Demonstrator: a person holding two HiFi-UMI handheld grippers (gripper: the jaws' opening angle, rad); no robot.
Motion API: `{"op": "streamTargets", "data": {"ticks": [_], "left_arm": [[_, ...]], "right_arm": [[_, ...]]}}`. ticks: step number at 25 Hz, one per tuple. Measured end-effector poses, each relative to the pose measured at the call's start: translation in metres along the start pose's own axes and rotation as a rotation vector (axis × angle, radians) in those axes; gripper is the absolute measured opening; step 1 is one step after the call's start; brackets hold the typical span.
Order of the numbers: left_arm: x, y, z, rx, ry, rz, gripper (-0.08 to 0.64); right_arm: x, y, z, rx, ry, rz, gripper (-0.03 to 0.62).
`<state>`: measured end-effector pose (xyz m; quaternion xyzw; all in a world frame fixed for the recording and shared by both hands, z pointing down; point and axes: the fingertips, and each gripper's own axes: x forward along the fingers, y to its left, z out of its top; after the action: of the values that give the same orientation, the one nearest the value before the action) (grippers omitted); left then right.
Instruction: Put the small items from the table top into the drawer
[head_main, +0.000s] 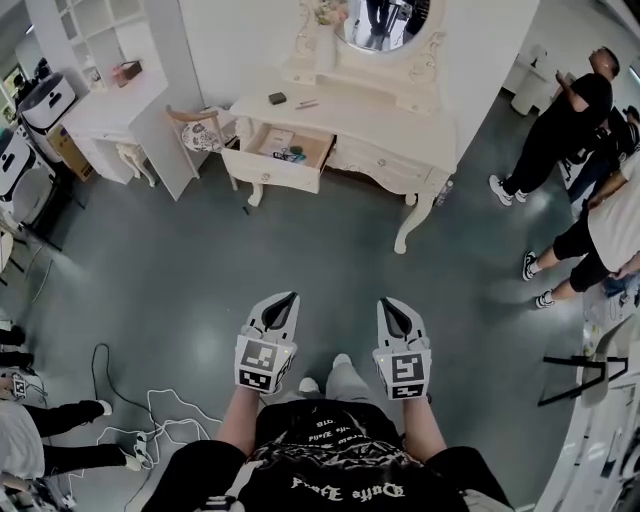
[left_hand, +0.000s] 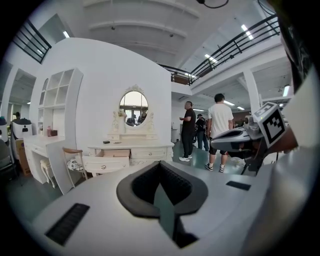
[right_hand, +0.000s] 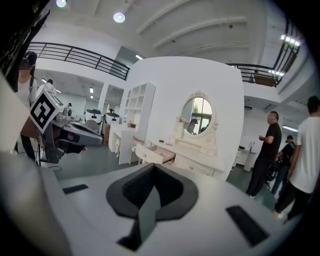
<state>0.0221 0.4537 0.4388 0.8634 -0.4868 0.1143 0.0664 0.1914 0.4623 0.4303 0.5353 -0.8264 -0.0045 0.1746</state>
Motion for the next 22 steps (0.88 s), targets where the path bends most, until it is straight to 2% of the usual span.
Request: {"op": "streamTargets", "data": {"ticks": [5,12,16,22], "left_arm": [[0.011,0.010,0.001,-0.005,0.001,0.009,0.017],[0.045,0.039,0.008,-0.016,0.003,0.054,0.015],[0.077,0.055,0.009,-0.026,0.033,0.076,0.015],[0.131,0.072,0.030,-0.024,0.036,0.081,0.015]], "right_arm": [[0.017,-0.003,0.006,0.013,-0.029,0.037,0.011],[0.069,-0.024,0.019,-0.001,-0.046,0.076,0.011],[0.107,-0.044,0.022,0.005,-0.040,0.102,0.011],[0.160,-0.079,0.032,-0.012,-0.031,0.129,0.011]]}}
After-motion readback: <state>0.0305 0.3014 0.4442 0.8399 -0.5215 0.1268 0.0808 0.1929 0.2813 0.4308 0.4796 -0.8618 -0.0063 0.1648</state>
